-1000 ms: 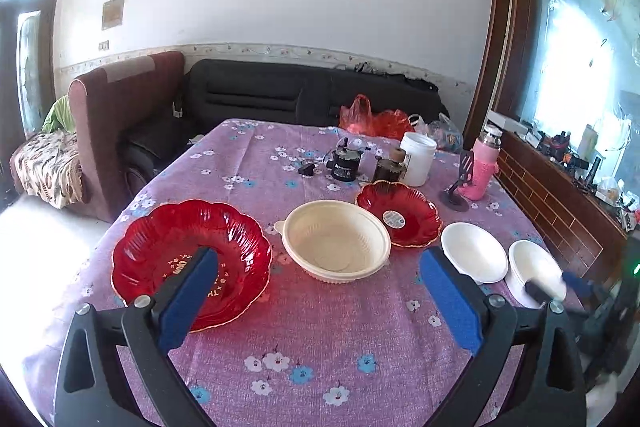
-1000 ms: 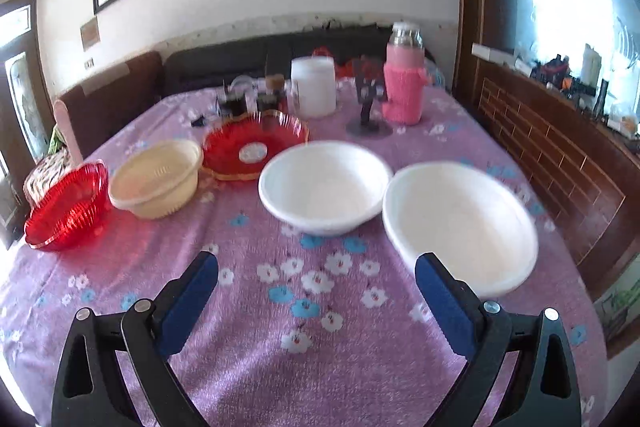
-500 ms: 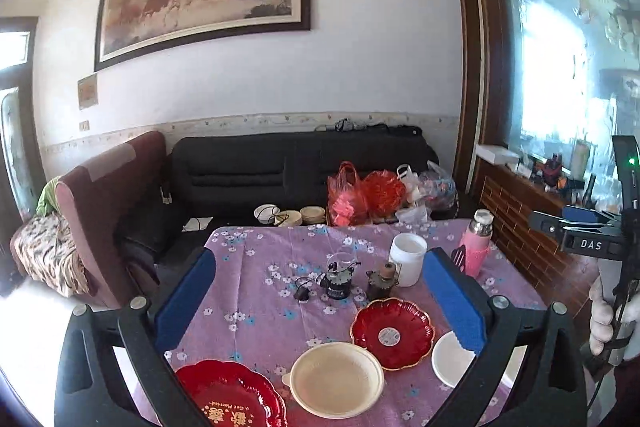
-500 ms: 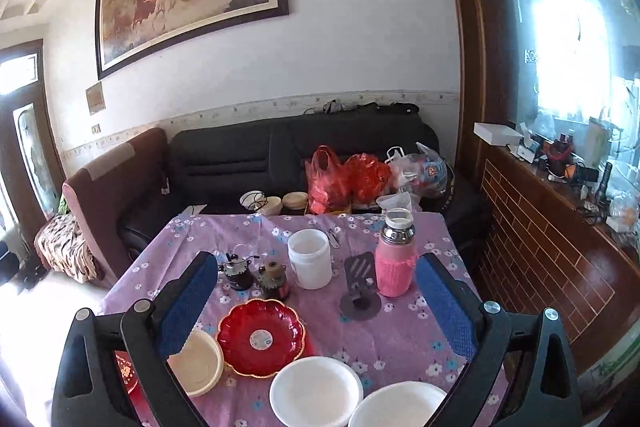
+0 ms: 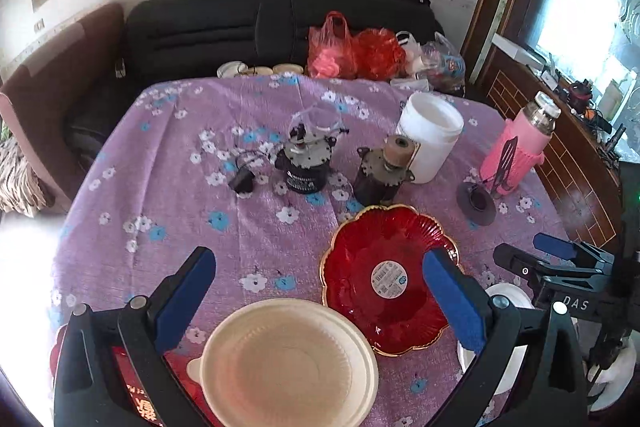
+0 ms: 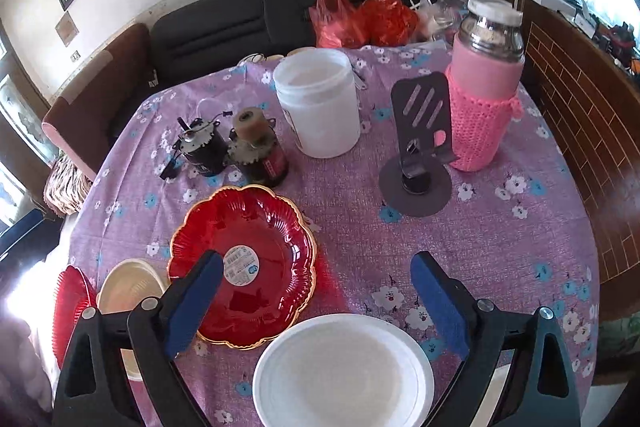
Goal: Organize plates and bowls
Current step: 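Grasp the red gold-rimmed plate rim with the left gripper while the right gripper grasps it too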
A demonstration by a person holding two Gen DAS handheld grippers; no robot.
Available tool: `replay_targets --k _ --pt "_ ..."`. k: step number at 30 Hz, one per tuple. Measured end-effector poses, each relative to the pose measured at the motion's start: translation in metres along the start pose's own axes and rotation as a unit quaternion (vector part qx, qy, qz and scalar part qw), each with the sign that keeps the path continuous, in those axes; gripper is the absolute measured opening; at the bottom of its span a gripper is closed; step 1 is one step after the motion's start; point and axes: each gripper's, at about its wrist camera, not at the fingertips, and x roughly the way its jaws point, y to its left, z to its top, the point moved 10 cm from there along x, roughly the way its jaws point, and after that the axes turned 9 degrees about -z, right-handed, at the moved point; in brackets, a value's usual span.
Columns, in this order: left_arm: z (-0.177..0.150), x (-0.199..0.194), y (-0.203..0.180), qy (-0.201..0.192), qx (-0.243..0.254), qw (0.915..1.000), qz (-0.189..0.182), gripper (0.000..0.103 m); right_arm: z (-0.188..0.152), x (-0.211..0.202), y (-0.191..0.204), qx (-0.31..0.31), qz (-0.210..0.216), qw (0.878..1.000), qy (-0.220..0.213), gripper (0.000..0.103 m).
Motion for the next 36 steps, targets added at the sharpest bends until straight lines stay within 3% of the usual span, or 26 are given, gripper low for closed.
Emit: replay_targets --k 2,7,15,17,19,21,24,29,31,33,36 --pt "-0.002 0.02 0.001 0.022 -0.012 0.9997 -0.006 0.103 -0.002 0.011 0.001 -0.001 0.006 1.0 0.012 0.094" --pt "-0.008 0.065 -0.001 0.076 -0.046 0.9955 -0.034 0.103 -0.015 0.04 0.008 0.006 0.038 0.997 0.061 0.077" --pt "-0.015 0.1 -0.01 0.125 -0.044 0.9894 -0.059 0.102 -0.028 0.06 0.022 -0.005 0.077 0.992 0.103 0.064" --pt "-0.019 0.109 -0.011 0.141 -0.045 0.9869 -0.064 0.094 -0.032 0.065 0.025 -0.006 0.085 0.99 0.113 0.061" --pt "-0.025 0.118 -0.014 0.161 -0.045 0.9833 -0.072 0.075 -0.035 0.069 0.026 -0.01 0.09 0.988 0.122 0.061" --pt "-0.029 0.125 -0.016 0.178 -0.038 0.9808 -0.071 0.066 -0.037 0.073 0.029 -0.015 0.091 0.988 0.123 0.06" --pt "-0.035 0.134 -0.017 0.192 -0.021 0.9792 -0.061 0.055 -0.039 0.078 0.036 -0.022 0.103 0.986 0.132 0.05" --pt "-0.04 0.142 -0.014 0.198 -0.007 0.9793 -0.041 0.044 -0.04 0.085 0.042 -0.04 0.08 0.988 0.127 0.038" --pt "-0.038 0.141 -0.014 0.192 -0.006 0.9807 -0.038 0.038 -0.038 0.089 0.039 -0.035 0.067 0.99 0.122 0.022" --pt "-0.033 0.136 -0.012 0.181 -0.013 0.9826 -0.04 0.03 -0.037 0.091 0.035 -0.022 0.063 0.991 0.12 0.015" --pt "-0.027 0.129 -0.01 0.164 -0.02 0.9853 -0.044 0.028 -0.033 0.088 0.03 -0.006 0.063 0.992 0.105 0.014"
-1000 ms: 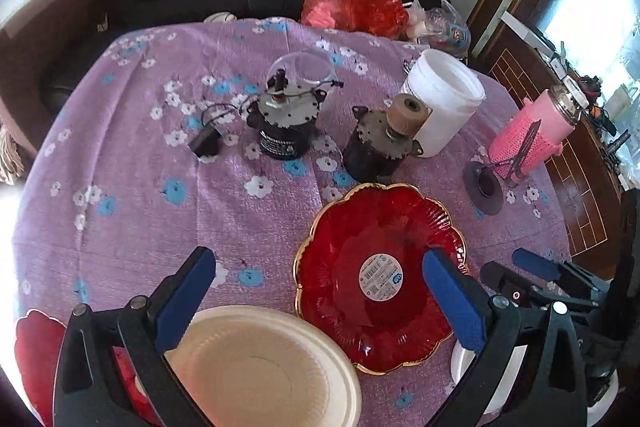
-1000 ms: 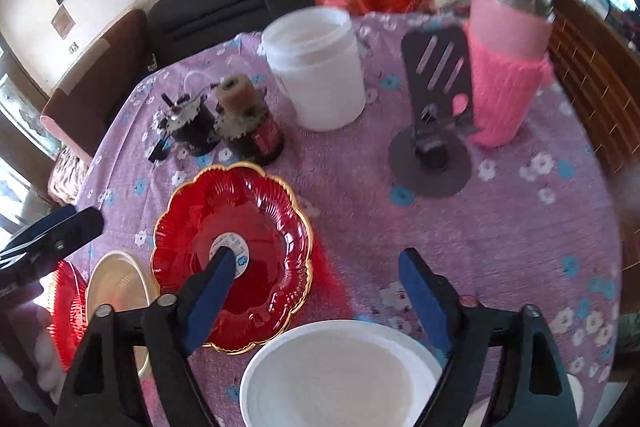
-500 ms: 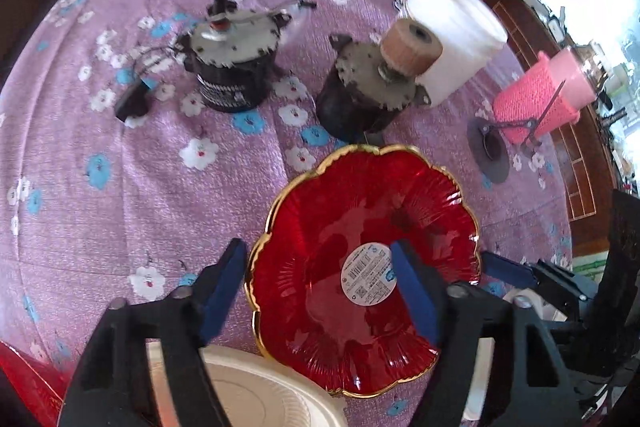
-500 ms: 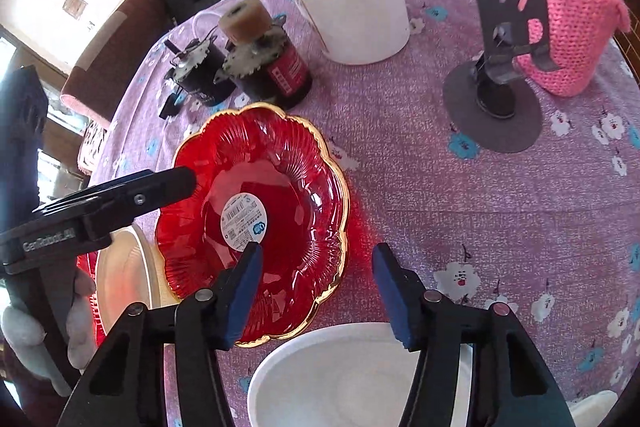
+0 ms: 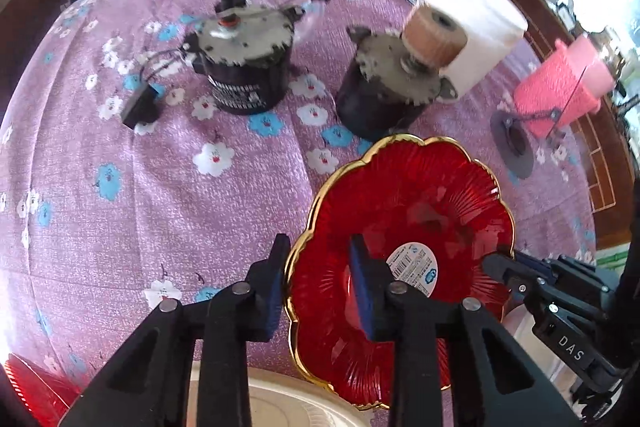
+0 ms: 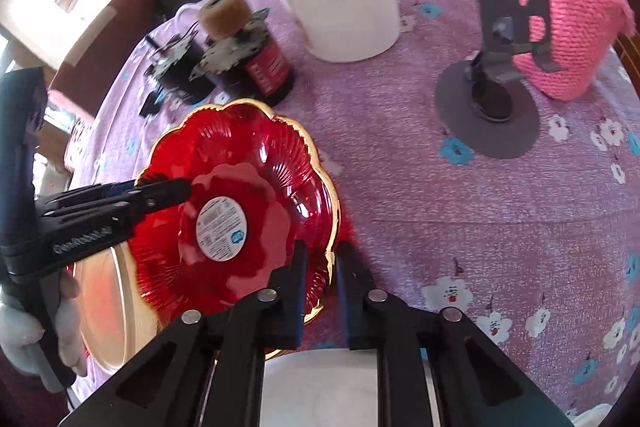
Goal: Organize plates and bowls
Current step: 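Grasp the red gold-rimmed plate rim with the left gripper while the right gripper grasps it too, then carry the red plate with both grippers and lower it onto the large red plate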
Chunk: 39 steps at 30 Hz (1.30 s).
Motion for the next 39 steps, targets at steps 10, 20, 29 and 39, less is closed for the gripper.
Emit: replay_targets --k 10,20,29,39 --pt "0.01 -0.053 0.009 -0.063 -0.025 0.9974 -0.023 0.028 0.015 -0.051 -0.004 0.038 0.04 0.995 -0.086 0.013" --pt "-0.011 -0.088 0.013 -0.102 -0.055 0.9927 -0.032 0.028 0.01 -0.092 0.028 0.042 0.072 0.99 -0.11 0.014" --pt "-0.062 -0.156 0.074 -0.15 -0.107 0.9825 -0.03 0.028 -0.015 -0.118 0.107 0.009 0.093 0.989 -0.114 0.014" --pt "-0.135 -0.226 0.185 -0.2 -0.186 0.9619 0.012 0.029 -0.059 -0.097 0.24 -0.058 0.135 0.986 -0.078 0.014"
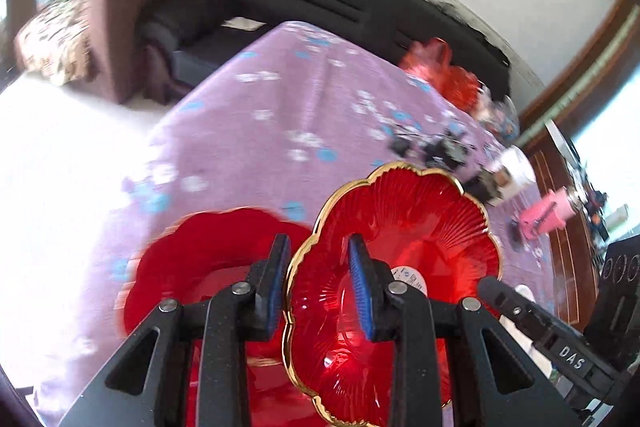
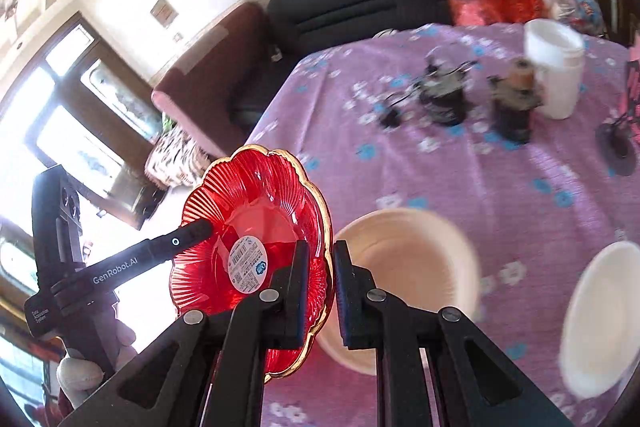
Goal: Organize plates and bowls
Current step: 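Carry the red plate with both grippers and lower it onto the large red plate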
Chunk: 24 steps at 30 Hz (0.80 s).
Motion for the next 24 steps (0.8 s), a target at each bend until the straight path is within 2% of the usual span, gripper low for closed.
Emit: replay_targets --k 7,15,18,21,24 --pt "-0.017 -0.008 0.068 -0.002 -0.038 0.999 0.023 0.029 -0.041 0.056 0.045 -0.017 0.005 0.998 0.054 0.014" --pt "-0.044 0.012 0.107 0.026 -0.068 0.9967 0.035 0.029 -0.065 0.095 0.053 -0.035 -0.018 0.996 0.082 0.014" --pt "-0.049 0.015 0.109 0.022 -0.068 0.9968 0.037 0.032 -0.069 0.1 0.053 -0.042 -0.024 0.995 0.086 0.014" --pt "-0.047 0.013 0.103 0.014 -0.054 0.9981 0.025 0.051 -0.072 0.104 0.054 -0.045 -0.027 0.995 0.088 0.015" --pt "-0.049 0.013 0.098 0.009 -0.037 0.9989 0.028 0.054 -0.077 0.108 0.053 -0.043 -0.029 0.994 0.096 0.015"
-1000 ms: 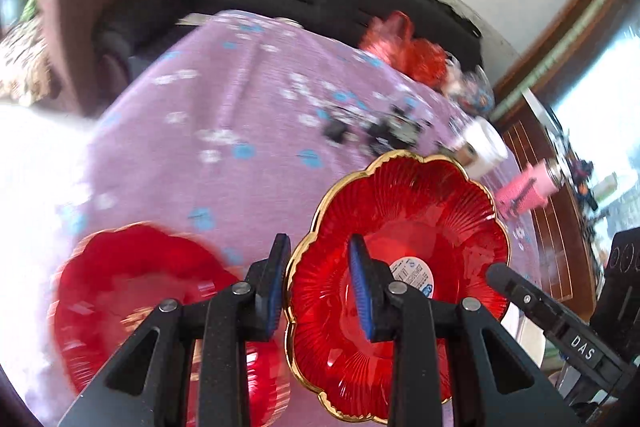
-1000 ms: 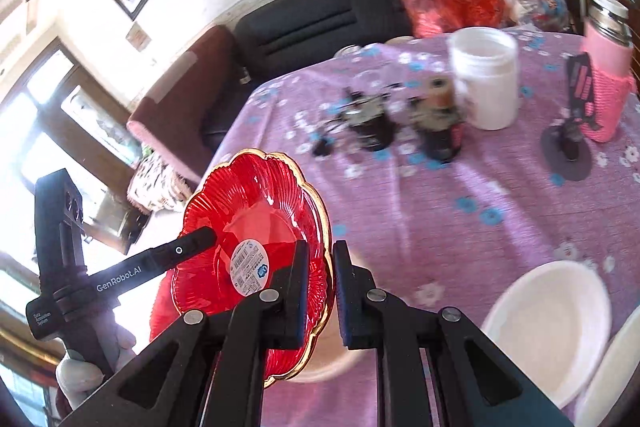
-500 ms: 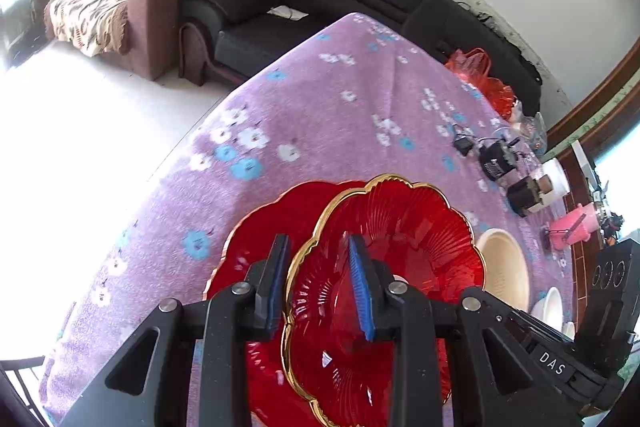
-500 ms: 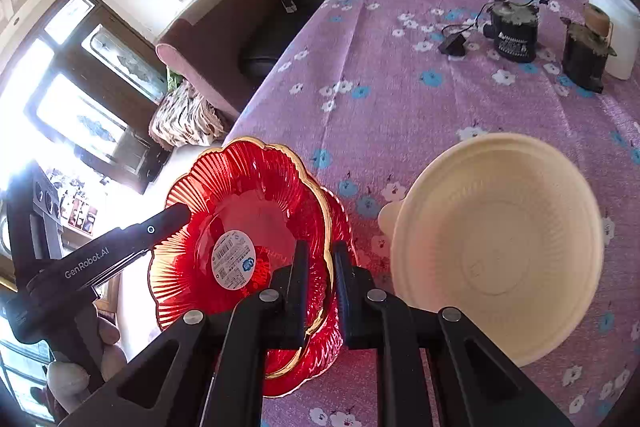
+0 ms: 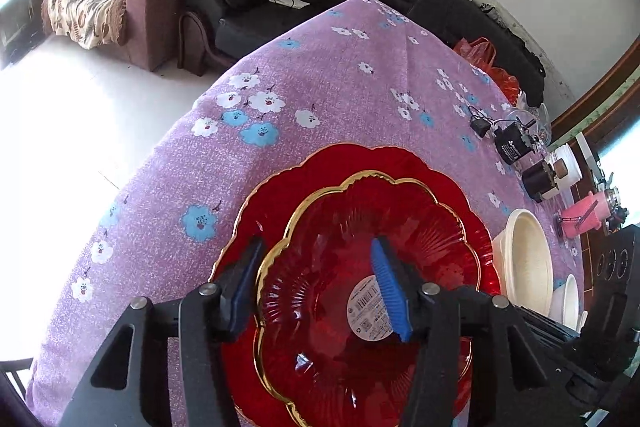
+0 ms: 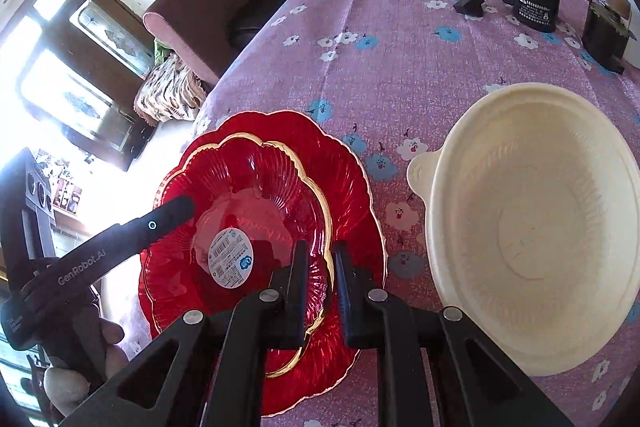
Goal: Organize plates and bowls
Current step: 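Carry the red plate with both grippers and lower it onto the large red plate, then open both grippers and release the red plate on the stack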
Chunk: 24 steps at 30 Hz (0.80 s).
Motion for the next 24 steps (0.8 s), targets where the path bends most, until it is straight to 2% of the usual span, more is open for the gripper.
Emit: replay_targets --k 4,9,12,15,21,24 --pt "-0.007 -0.003 -0.001 -0.003 0.011 0.9999 0.012 0.055 -0.004 0.001 0.003 -0.024 -0.026 0.999 -0.003 0.015" --pt "-0.023 -0.011 -0.002 -0.001 0.037 0.9987 0.034 0.055 -0.023 -0.004 0.006 -0.029 -0.018 0.999 0.027 0.015" --pt "-0.03 -0.019 -0.004 -0.006 0.046 0.9985 0.03 0.058 -0.037 -0.008 0.009 -0.047 -0.024 0.998 0.029 0.015" --pt "-0.028 -0.014 -0.005 -0.006 0.041 0.9987 0.031 0.064 -0.038 -0.01 0.012 -0.057 -0.039 0.998 0.012 0.017" --pt "-0.017 -0.006 -0.009 -0.014 0.02 0.9996 0.017 0.071 -0.018 -0.01 0.017 -0.065 -0.055 0.995 -0.054 0.035" --pt "-0.017 -0.006 -0.01 -0.014 0.01 0.9998 0.005 0.073 -0.016 -0.013 0.017 -0.067 -0.055 0.994 -0.07 0.037"
